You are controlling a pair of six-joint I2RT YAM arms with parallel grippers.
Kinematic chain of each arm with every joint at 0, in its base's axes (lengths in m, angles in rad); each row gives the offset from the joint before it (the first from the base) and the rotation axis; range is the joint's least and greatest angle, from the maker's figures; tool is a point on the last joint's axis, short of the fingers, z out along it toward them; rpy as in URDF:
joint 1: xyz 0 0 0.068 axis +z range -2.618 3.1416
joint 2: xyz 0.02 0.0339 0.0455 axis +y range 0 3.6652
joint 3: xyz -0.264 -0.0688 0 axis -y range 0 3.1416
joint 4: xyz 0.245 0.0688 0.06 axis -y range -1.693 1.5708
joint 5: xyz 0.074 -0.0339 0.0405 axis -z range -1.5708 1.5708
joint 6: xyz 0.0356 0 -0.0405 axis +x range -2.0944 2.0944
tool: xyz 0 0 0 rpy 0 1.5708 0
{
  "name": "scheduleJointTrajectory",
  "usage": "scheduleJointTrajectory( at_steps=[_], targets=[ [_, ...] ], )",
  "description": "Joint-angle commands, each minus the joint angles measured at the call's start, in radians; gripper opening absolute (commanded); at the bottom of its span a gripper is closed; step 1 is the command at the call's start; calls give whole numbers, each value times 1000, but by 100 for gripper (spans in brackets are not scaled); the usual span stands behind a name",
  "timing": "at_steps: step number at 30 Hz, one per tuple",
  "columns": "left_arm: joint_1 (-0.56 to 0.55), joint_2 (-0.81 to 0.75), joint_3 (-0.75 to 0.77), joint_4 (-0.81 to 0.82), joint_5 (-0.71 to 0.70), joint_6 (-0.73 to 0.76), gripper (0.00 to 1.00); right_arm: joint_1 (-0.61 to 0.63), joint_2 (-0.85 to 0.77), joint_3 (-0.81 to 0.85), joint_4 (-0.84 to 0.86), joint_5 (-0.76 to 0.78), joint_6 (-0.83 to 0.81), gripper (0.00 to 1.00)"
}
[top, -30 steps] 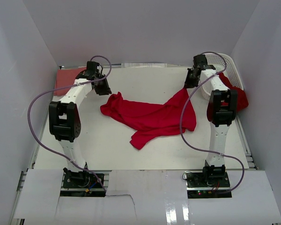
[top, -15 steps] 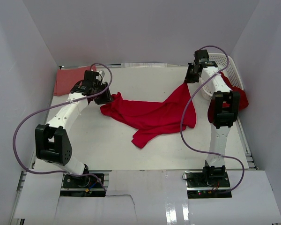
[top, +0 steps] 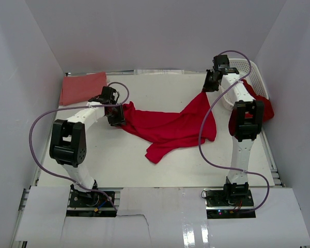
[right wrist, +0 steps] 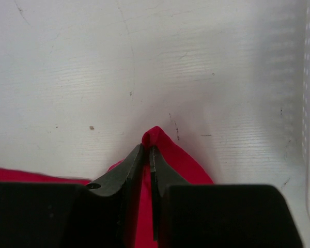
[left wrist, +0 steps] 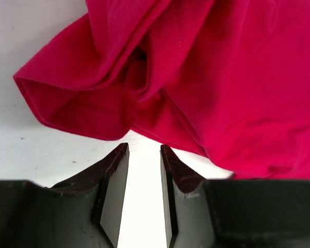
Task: Fold and stack the t-shirts
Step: Flatten out the tshirt
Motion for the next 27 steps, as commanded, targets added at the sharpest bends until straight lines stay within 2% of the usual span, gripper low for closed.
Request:
scheduleJointTrajectory(
  at_steps=[1,15,23,24,27],
  targets=[
    [4,6,54,30,-1,-2,41,3,-33,15,10,-9,-7,15],
    [4,87,130,33,-99,-10,45,6,-45,-28,40,-41,-4,15],
    [4,139,154,34,-109,-4,46,6,-50,-44,50,-50,-7,15],
    [4,147,158,36,-109,-2,45,6,-51,-45,51,-52,-7,15],
    [5,173,163,36,-112,2,35,6,-51,-50,56,-58,-4,15]
  ],
)
